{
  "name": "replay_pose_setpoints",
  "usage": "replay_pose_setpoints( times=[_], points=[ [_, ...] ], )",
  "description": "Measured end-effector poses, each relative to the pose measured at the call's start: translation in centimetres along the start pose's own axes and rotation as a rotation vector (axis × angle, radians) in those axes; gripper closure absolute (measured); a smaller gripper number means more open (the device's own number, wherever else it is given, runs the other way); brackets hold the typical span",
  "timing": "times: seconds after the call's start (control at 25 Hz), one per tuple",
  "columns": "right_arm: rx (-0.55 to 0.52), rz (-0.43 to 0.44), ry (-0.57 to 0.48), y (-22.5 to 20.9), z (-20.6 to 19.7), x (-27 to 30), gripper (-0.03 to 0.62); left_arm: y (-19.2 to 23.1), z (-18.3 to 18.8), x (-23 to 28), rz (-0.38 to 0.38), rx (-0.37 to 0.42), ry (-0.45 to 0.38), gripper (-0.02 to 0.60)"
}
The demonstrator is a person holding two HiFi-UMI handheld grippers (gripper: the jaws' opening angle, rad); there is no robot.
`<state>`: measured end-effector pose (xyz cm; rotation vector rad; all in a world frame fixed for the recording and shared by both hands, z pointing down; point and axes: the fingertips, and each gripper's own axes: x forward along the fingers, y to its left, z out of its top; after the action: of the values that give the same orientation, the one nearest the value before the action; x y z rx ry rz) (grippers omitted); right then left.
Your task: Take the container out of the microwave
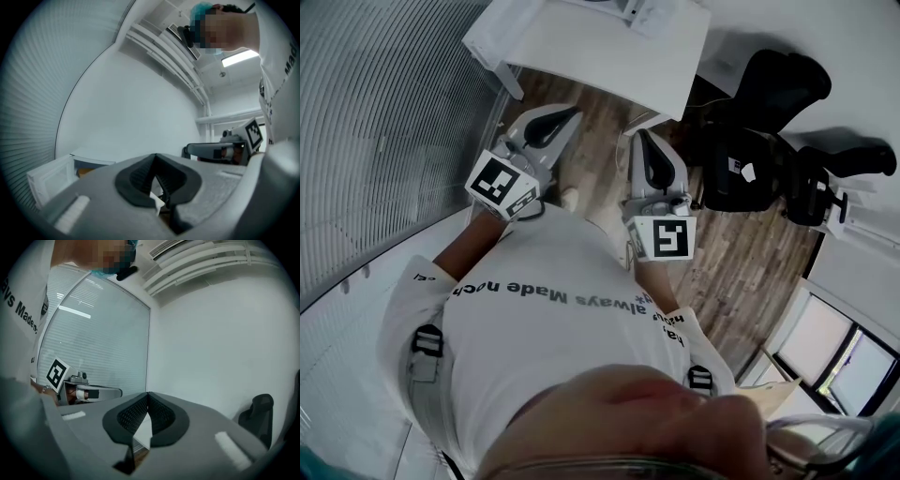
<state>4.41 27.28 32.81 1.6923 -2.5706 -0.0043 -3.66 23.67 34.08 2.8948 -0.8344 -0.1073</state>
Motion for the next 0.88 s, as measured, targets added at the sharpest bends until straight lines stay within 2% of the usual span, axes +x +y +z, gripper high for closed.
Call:
replay_pose_setpoints(
  times=[0.32,0.6,0.88],
  points=[
    [-0.012,0.015,0.023,-4.1,-0.5,8.7,0.592,7.5,0.4,5.6,-0.002,-0.005,-0.003,0.578],
    [-0.021,0.041,0.043,-7.1,-0.8,19.6,0.592,17.5,0.7,10.2,0.016,-0.028,0.004,0.578],
    [-0.037,0.049,0.053,-9.3,0.7,29.7,0.592,26.5,2.5,14.1,0.017,-0.027,0.009,0.578]
  ],
)
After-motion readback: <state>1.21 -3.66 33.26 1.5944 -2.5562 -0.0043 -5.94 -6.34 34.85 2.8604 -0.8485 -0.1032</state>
